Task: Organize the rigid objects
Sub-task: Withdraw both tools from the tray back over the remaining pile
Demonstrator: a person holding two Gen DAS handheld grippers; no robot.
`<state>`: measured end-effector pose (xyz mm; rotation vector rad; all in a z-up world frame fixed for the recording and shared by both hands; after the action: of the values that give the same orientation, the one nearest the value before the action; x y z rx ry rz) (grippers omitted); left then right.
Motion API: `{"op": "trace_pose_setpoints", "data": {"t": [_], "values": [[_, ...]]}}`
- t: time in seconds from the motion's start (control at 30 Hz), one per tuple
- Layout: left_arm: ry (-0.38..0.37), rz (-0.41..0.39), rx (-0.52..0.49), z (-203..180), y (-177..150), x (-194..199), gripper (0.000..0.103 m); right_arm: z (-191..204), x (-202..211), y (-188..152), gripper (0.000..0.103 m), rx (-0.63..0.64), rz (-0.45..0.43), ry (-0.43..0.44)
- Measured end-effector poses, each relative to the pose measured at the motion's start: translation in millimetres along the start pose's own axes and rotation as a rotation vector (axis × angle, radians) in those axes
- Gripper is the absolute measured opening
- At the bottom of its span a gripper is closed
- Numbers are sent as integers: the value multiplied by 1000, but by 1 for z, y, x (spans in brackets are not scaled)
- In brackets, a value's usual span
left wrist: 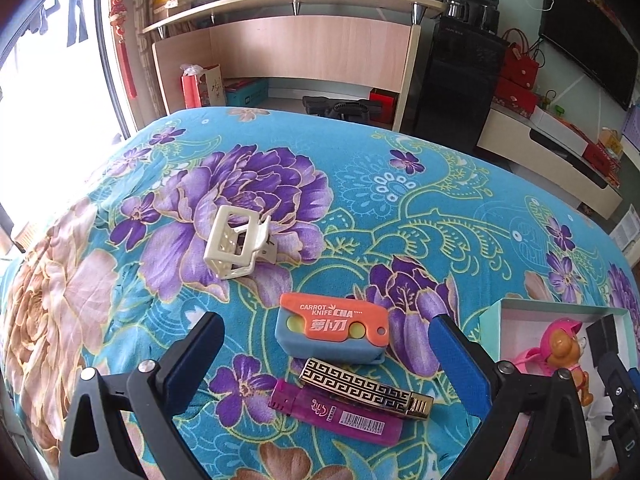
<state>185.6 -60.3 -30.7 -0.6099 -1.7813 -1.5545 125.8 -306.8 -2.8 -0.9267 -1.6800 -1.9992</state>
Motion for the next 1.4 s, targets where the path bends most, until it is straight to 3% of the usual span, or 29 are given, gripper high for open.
{"op": "trace_pose_setpoints", "data": {"t": [0.27,0.5,0.77,0.97,1.4], "values": [[10,14,24,12,2,-2,103,-1,1,1,85,-10,-4,-21],[23,15,63,28,5,0,103,15,3,1,85,55,-11,-29],[40,36,67,49,9,1,103,34,13,3,85,51,-52,62],[61,53,69,72,12,3,103,54,17,3,85,7,-47,186],[61,105,128,106,7,-6,103,128,13,-20,85,128,8,301]]}}
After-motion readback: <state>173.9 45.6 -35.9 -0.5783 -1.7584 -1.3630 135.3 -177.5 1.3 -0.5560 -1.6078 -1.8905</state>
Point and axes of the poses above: each gripper's, at about its wrist camera, not at the fingertips, and x roughly against the way its jaws point, z to its left, y to its top, the point moved 3 cm from there along -x, roughly the way its jaws point, and after that the axes turned 4 degrees about -z, right-handed, at the moved point
